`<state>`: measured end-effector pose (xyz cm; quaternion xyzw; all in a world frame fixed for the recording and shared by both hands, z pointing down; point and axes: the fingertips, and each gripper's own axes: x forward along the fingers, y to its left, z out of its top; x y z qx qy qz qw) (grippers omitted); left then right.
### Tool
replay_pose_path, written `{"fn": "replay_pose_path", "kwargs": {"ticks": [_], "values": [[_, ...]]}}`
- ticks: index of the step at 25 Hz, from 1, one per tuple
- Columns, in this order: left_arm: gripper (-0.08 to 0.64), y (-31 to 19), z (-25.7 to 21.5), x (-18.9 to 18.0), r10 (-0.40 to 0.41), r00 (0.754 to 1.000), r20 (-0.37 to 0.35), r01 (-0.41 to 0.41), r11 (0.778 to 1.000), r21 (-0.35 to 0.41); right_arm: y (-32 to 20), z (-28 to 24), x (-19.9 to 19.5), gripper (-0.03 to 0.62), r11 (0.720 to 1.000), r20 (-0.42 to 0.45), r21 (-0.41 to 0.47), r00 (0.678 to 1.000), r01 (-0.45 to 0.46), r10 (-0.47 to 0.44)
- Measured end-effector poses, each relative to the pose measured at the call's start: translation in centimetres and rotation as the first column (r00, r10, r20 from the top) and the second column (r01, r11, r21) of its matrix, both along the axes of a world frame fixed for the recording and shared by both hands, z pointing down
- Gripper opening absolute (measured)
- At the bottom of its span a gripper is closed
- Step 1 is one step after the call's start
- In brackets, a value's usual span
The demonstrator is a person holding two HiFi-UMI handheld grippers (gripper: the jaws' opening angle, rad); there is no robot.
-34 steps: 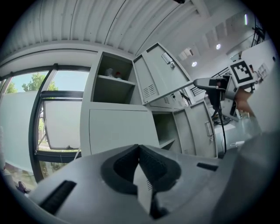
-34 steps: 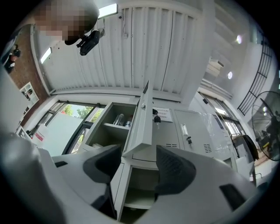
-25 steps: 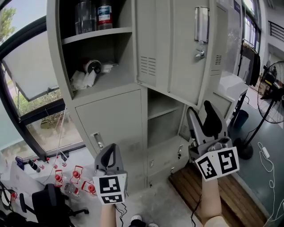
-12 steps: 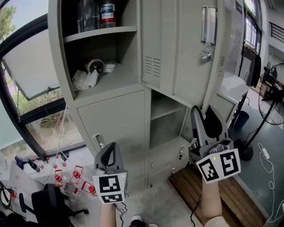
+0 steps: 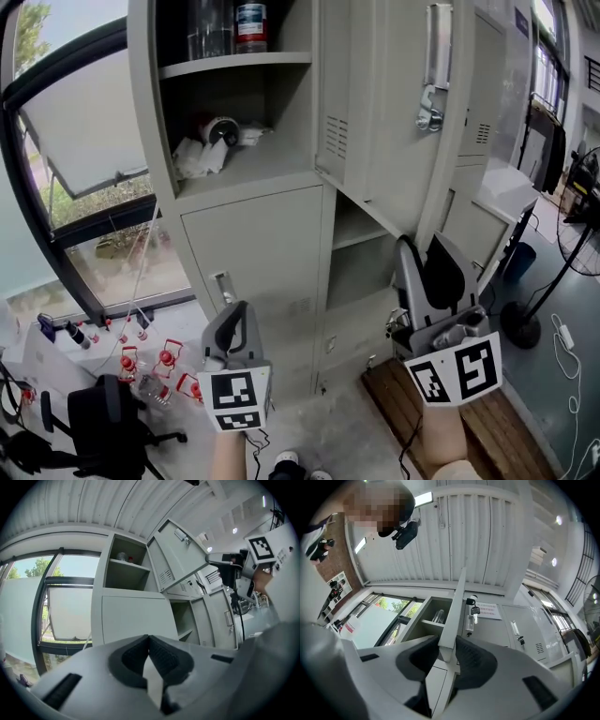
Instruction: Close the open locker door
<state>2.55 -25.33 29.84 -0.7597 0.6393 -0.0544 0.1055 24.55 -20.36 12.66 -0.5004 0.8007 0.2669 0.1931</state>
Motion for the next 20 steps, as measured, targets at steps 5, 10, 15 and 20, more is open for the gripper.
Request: {"fn": "replay_pose_path", "kwargs": {"ticks": [5, 10, 15, 20], "values": [[0.003, 1.5, -0.1, -2.0, -0.051, 0.999, 0.0, 0.051, 0.999, 0.004, 0.6, 0.0, -1.9, 0.123, 1.0, 0.004, 0.005, 1.0, 0.016, -0.016], [0.003, 3.5, 0.1, -4.5, -0.117, 0.993, 0.01, 0.117, 0.993, 0.005, 1.1, 0.0, -3.7, 0.125, 1.0, 0.013, 0.022, 1.0, 0.001, -0.002], [0.002, 5.3, 0.1, -7.2, -0.185, 0.983, 0.008, 0.185, 0.983, 0.002, 1.7, 0.0, -6.2, 0.13, 0.999, -0.013, 0.036, 1.0, -0.028, 0.029], [0.002, 7.1, 0.2, -9.6, -0.245, 0.97, 0.002, 0.245, 0.97, 0.003, 1.9, 0.1, -8.7, 0.14, 0.998, -0.04, 0.048, 0.999, -0.035, 0.037]]}}
